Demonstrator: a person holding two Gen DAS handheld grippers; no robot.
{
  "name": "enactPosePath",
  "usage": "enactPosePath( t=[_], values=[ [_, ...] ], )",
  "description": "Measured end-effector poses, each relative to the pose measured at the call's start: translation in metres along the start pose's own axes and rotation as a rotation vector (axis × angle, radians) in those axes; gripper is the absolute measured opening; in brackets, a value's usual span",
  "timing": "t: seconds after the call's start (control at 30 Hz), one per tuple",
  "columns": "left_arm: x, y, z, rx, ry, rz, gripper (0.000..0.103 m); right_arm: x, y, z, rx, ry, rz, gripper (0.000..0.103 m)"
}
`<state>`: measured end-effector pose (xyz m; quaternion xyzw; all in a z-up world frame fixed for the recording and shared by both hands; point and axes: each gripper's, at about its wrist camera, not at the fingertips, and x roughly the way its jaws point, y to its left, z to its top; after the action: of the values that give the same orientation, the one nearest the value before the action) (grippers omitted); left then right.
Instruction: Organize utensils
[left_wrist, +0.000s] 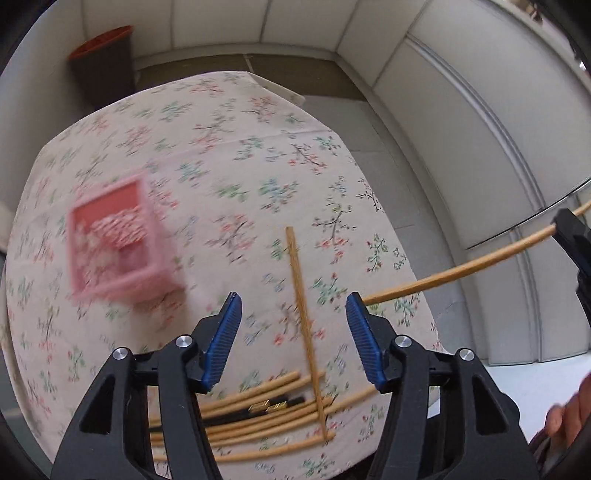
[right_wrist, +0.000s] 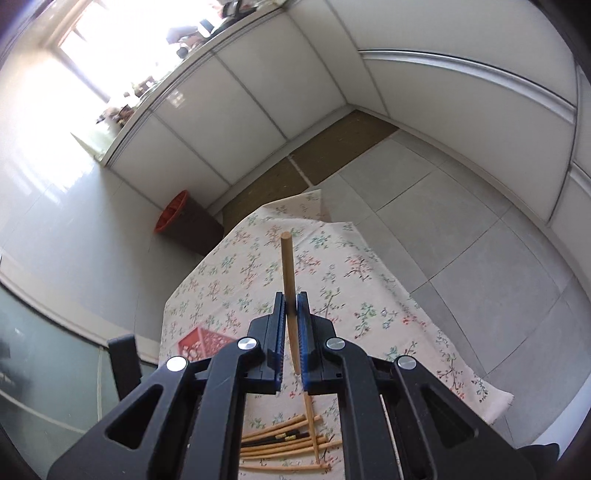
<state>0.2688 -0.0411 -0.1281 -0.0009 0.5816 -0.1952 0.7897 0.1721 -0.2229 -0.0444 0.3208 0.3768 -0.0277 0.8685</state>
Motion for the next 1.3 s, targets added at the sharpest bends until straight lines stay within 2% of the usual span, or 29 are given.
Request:
enactPosePath(
  t=[0.13, 0.2, 0.23, 0.33, 0.37, 0.4, 0.43, 0.47, 0.6, 0.7, 0.87, 1.0, 1.1, 1.3],
  values=[
    [0.062, -0.009, 0.031, -0.030, 0.122, 0.055, 0.058, 0.012, -0.019, 0.007, 0.012, -0.008, -0.030, 0.007],
    [0.088, -0.008, 0.039, -0.055, 0.155, 0.092, 0.058, 0.017, -0.027, 0.008, 0.027, -0.008, -0.039, 0.007],
    [0.100, -0.007, 0.041, -0.067, 0.169, 0.110, 0.056, 0.019, -0.032, 0.009, 0.034, -0.006, -0.046, 0.007],
    [0.123, -0.010, 0.041, -0.100, 0.214, 0.083, 0.045, 0.026, -0.045, 0.012, 0.067, 0.004, -0.050, 0.007],
    [0.126, -0.014, 0.038, -0.086, 0.216, 0.097, 0.043, 0.027, -0.050, 0.013, 0.081, 0.006, -0.050, 0.007],
    [0.125, -0.021, 0.036, -0.045, 0.195, 0.143, 0.036, 0.028, -0.052, 0.014, 0.089, 0.008, -0.052, 0.007],
    [0.125, -0.025, 0.033, -0.013, 0.182, 0.177, 0.027, 0.029, -0.054, 0.014, 0.093, 0.008, -0.054, 0.007],
    [0.124, -0.025, 0.031, -0.004, 0.170, 0.183, 0.010, 0.030, -0.054, 0.015, 0.097, 0.009, -0.054, 0.007],
    [0.117, -0.012, 0.026, -0.007, 0.130, 0.143, 0.007, 0.026, -0.048, 0.012, 0.097, 0.009, -0.043, 0.007],
    [0.086, 0.002, 0.015, -0.012, 0.056, 0.090, 0.006, 0.019, -0.035, 0.009, 0.074, 0.005, -0.027, 0.007],
    [-0.010, 0.024, -0.015, -0.023, -0.144, -0.016, 0.006, -0.004, 0.005, 0.003, -0.002, -0.021, 0.017, 0.007],
    [-0.090, 0.037, -0.037, -0.054, -0.311, -0.063, 0.006, -0.028, 0.041, -0.004, -0.073, -0.047, 0.052, 0.007],
    [-0.137, 0.038, -0.046, -0.066, -0.417, -0.078, 0.006, -0.045, 0.068, -0.008, -0.116, -0.057, 0.082, 0.007],
    [-0.231, 0.042, -0.037, -0.069, -0.602, -0.068, 0.006, -0.067, 0.120, -0.010, -0.215, -0.069, 0.112, 0.007]
  ],
)
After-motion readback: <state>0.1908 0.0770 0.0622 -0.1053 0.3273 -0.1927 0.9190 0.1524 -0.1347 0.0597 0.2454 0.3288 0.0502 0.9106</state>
